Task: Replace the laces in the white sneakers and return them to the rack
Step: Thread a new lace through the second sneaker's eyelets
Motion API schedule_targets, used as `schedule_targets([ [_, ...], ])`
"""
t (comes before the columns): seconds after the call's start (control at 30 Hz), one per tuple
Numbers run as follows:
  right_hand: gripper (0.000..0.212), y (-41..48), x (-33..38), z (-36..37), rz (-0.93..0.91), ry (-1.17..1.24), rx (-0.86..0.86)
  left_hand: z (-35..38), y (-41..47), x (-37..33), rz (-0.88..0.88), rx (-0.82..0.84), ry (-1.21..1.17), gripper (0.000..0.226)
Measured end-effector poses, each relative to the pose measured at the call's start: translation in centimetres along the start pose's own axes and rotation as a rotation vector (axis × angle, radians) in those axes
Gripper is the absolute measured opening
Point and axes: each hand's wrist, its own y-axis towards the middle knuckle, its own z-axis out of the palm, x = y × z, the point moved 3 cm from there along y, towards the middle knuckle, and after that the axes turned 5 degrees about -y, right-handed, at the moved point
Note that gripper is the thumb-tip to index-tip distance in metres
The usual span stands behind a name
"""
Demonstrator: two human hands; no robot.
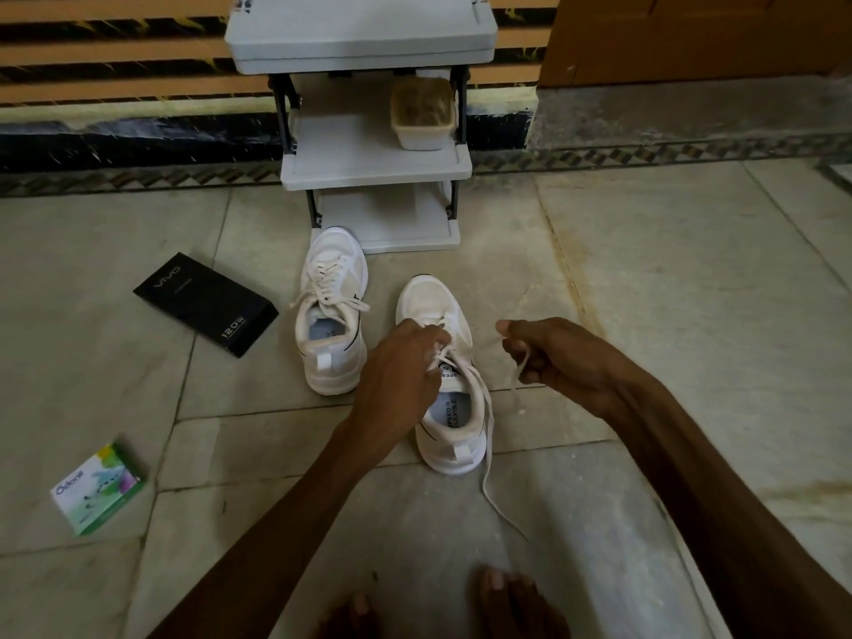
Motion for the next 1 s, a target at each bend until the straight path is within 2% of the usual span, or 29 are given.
schedule_targets([
  [0.07, 0.041, -1.2, 1.7, 0.2, -0.079, -0.082, 0.061, 0.0, 0.4, -0.5, 0.038, 0.121, -0.059, 0.036],
  [0.17, 0.039, -3.3, 4.1, 0.4, -0.22, -0.232, 0.151, -0.9, 0.8, -2.4, 0.052, 0.214, -0.194, 0.013],
  [0.23, 0.028, -4.1, 4.6, 0.3, -0.285, -0.354, 0.196, -2.2, 1.3, -3.5, 0.075, 0.149, -0.243, 0.009],
  [0.37, 0.023, -3.3, 2.0, -0.2, -0.237, -0.729, 0.153, -5.4, 3.0, -4.4, 0.041, -0.098, -0.364, 0.01],
  [0.47, 0.022, -1.8, -0.8, 0.5, -0.196, -0.888, 0.162, -6.4, 3.3, -5.2, 0.048, -0.115, -0.391, 0.01],
  [0.6, 0.019, -1.0, -1.5, 1.6, -0.274, -0.75, 0.118, -6.0, 3.0, -5.3, 0.028, -0.092, -0.461, 0.011],
  [0.7, 0.022, -0.7, -1.4, 2.5, -0.298, -0.509, 0.024, -5.8, 2.7, -4.5, 0.008, -0.071, -0.459, 0.025],
  [0.77, 0.025, -0.3, -1.7, 2.9, -0.283, -0.462, -0.06, -5.6, 2.4, -3.5, -0.011, -0.052, -0.401, 0.031],
  [1.0, 0.015, 0.0, -2.3, 3.7, -0.264, -0.176, -0.253, -3.4, 0.3, 0.6, -0.152, 0.148, -0.068, 0.008],
])
